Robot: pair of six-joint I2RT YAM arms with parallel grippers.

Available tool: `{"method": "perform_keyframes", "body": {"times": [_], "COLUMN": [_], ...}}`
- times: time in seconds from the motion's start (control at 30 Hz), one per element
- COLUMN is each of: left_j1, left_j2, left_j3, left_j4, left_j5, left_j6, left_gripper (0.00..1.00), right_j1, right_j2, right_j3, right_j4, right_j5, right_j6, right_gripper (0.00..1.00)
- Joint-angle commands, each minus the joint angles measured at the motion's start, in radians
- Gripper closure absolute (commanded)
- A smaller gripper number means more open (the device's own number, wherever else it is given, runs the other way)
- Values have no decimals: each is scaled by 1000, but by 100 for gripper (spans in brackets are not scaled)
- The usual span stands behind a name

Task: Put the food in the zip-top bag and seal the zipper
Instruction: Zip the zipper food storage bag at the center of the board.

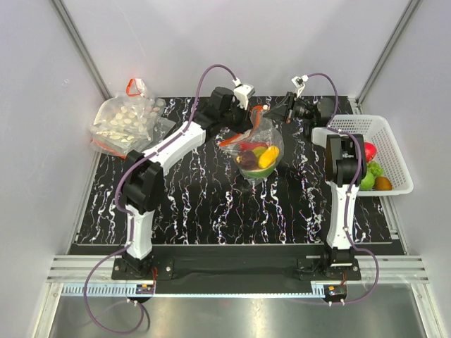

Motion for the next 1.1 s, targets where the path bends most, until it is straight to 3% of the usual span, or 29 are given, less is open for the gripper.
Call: {"method": "perform_keyframes", "body": {"times": [0.0,0.17,0.2,0.27,0.3,0.53,0.63,0.87,1.07], "left_j1": [0,-2,-2,0,-2,0,-6,-72,-88], "left_j2": [-95,-150,-161,-188,-199,-274,-265,-216,-211], "left_j3": [29,-25,-35,-63,-71,-118,-97,6,40], "left_j4": [32,29,29,32,34,58,57,-12,-54], "left_j5": [8,-18,-34,-50,-53,-45,-4,-36,-48], "left_j6": [20,32,32,31,31,34,55,185,247], "left_gripper": [100,97,88,81,72,27,17,1,1], "right_j1": [-2,-5,-7,-7,-7,4,7,44,125], "right_j2": [-11,-80,-96,-152,-177,-457,-536,-700,-849], "right_j3": [35,-37,-73,-116,-142,-370,-426,-534,-644], "right_j4": [46,60,35,-24,-54,-554,-649,-815,-870], "right_j5": [-26,-3,5,34,48,201,264,469,650], "right_j6": [-16,-37,-51,-129,-166,-586,-666,-775,-806], "right_gripper": [90,96,100,100,100,100,100,100,100]}}
